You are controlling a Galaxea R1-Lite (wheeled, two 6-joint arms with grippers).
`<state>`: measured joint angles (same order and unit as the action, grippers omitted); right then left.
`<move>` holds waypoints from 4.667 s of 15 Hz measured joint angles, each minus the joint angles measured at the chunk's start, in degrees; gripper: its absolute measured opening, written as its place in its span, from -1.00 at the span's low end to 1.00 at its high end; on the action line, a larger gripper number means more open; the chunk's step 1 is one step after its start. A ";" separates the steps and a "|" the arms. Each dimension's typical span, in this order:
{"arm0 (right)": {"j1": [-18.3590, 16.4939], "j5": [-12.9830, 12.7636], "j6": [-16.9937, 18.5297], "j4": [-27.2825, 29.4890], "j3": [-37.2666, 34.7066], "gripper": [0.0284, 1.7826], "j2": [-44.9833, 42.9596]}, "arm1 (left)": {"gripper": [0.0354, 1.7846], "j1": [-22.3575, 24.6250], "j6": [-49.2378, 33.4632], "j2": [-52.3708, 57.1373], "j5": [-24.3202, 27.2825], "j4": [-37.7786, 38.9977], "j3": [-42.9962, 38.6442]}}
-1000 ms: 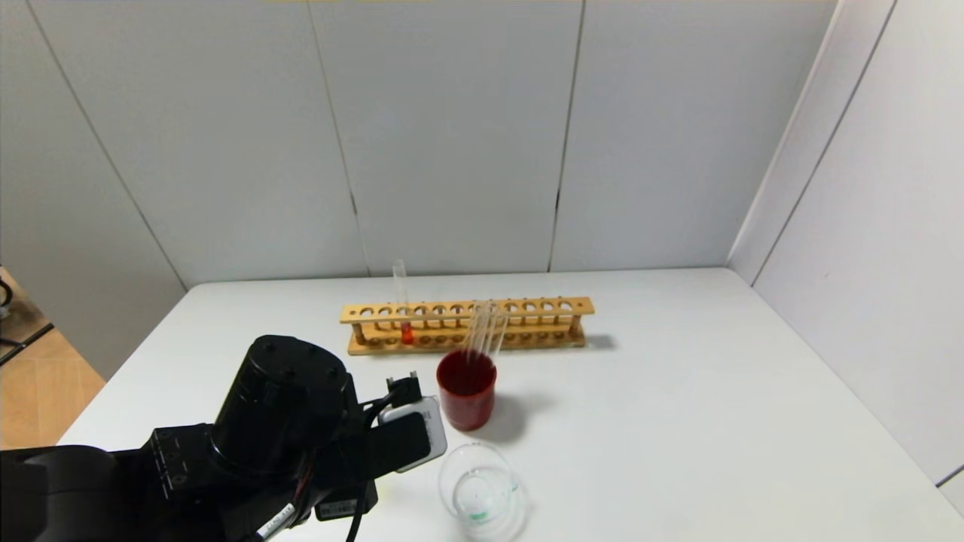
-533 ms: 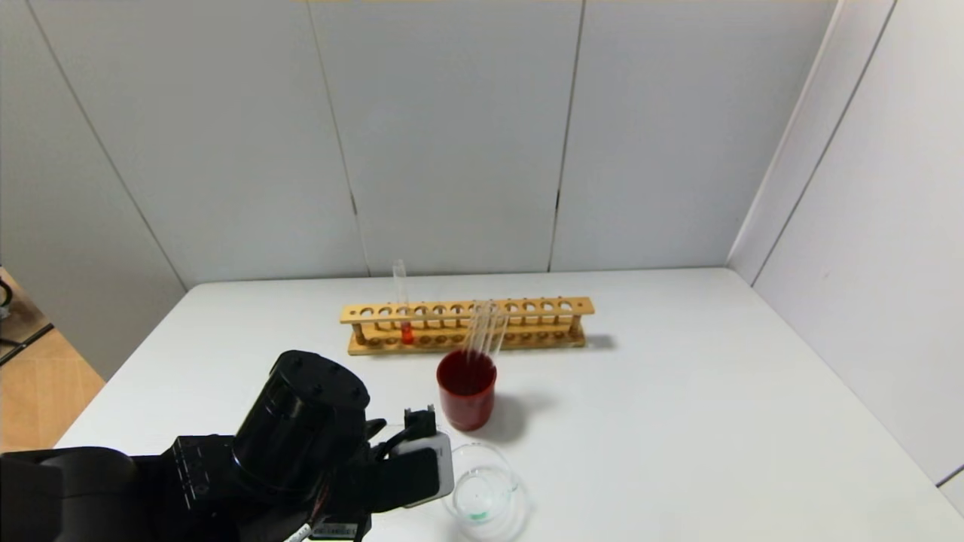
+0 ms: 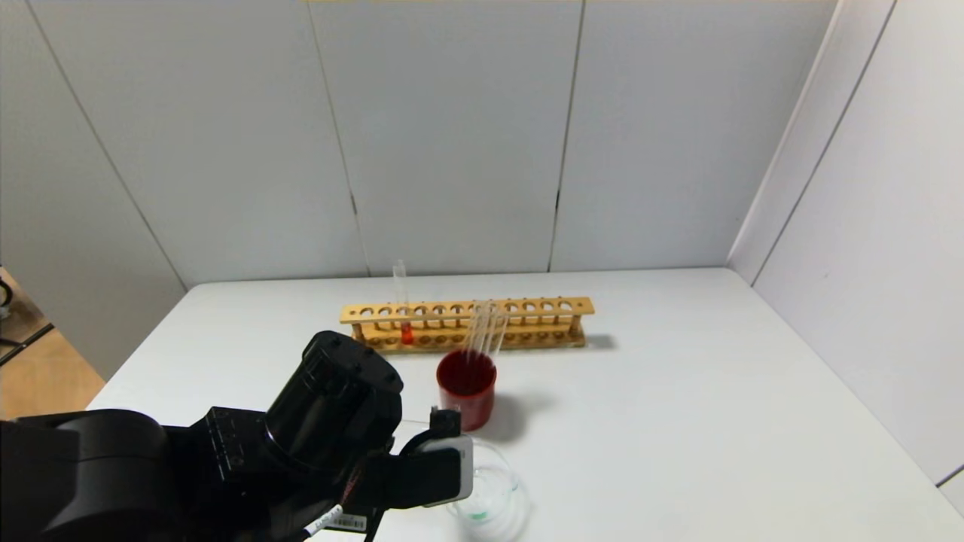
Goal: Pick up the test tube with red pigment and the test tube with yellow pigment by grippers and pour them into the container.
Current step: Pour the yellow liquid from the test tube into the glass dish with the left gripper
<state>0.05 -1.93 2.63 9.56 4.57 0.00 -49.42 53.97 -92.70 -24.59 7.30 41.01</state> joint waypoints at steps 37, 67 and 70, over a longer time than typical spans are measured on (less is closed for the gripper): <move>0.02 0.00 0.00 -0.02 -0.02 0.96 0.00 | -0.70 -3.88 4.44 -8.52 -9.81 -0.83 2.89; 0.02 0.00 0.00 0.00 0.00 0.96 0.00 | -0.70 -6.78 7.77 -10.41 -13.99 -1.40 4.50; 0.05 0.00 0.00 -0.02 0.00 0.96 0.00 | -0.70 -7.72 8.41 -11.00 -14.68 -1.49 5.07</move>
<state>0.10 -1.93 2.63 9.53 4.57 0.00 -57.14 62.38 -103.69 -39.27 5.81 46.08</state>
